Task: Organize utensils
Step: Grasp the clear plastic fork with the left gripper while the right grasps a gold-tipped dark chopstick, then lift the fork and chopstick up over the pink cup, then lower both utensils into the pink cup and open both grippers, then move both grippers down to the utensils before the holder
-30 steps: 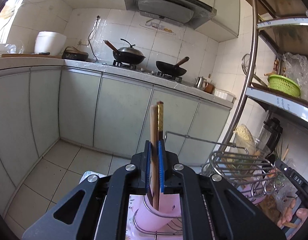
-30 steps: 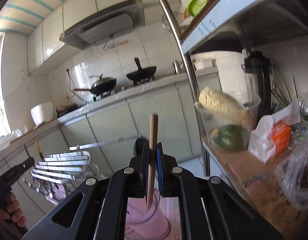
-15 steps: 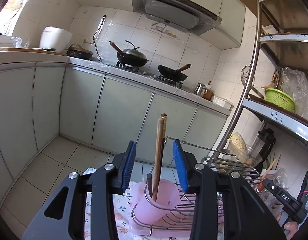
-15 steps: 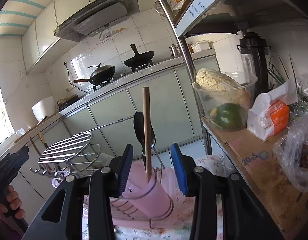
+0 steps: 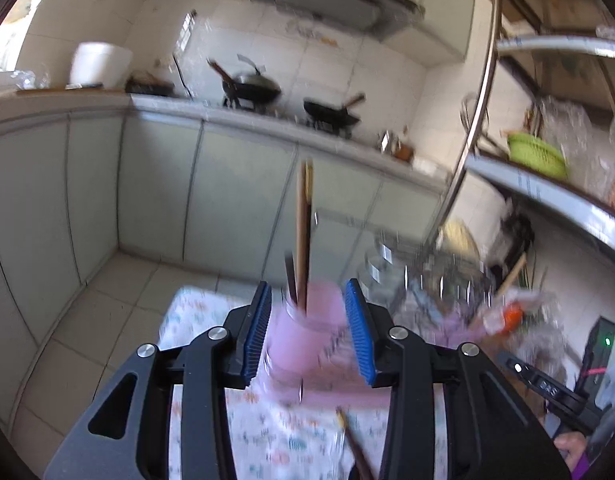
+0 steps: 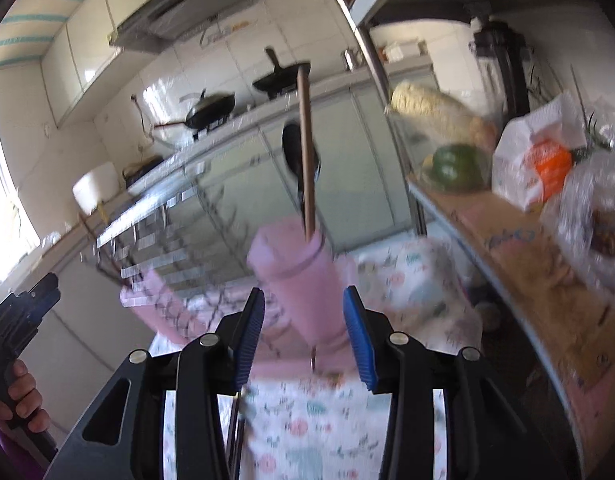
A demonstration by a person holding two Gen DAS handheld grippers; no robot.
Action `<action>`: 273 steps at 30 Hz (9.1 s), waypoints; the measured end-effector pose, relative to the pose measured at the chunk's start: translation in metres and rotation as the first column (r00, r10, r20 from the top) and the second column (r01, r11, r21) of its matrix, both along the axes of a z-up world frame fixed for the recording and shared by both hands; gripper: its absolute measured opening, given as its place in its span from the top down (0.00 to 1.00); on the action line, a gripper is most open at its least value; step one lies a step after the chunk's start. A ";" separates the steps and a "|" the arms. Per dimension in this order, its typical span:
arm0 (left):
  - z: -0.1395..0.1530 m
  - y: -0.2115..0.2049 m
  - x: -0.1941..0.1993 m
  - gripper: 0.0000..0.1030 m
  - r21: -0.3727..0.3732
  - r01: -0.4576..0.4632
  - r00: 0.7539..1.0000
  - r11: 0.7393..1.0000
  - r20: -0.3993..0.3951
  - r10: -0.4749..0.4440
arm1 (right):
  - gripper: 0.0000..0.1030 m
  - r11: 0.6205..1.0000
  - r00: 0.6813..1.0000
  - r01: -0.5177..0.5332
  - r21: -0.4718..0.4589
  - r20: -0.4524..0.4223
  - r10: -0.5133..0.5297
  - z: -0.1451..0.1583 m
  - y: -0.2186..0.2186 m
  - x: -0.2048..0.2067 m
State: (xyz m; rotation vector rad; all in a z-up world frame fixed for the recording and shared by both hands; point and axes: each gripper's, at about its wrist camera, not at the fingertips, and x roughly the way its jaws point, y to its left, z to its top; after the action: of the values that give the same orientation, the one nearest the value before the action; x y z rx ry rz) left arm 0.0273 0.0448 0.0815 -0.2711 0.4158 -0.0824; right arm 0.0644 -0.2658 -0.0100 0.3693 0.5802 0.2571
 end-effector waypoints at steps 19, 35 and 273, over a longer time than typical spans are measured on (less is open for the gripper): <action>-0.114 -0.046 0.018 0.63 -0.022 0.246 0.810 0.969 -0.544 -0.218 | 0.61 0.990 0.957 -0.136 0.024 -0.254 0.138 -0.067 0.032 -0.008; -0.158 -0.068 0.053 0.79 -0.076 0.296 0.633 0.952 -0.731 -0.255 | 0.61 0.981 0.910 -0.188 0.040 -0.368 0.189 -0.091 0.036 -0.003; -0.161 -0.110 0.029 0.72 0.017 0.337 0.694 0.941 -0.680 -0.236 | 0.62 0.983 0.941 -0.170 -0.065 -0.308 0.143 -0.071 0.048 0.001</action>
State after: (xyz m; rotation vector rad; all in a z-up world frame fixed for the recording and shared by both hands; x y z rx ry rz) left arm 0.0566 -0.0650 -0.0796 -0.0794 1.1934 -0.2688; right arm 0.0656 -0.2183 -0.0811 0.2757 0.9232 0.3289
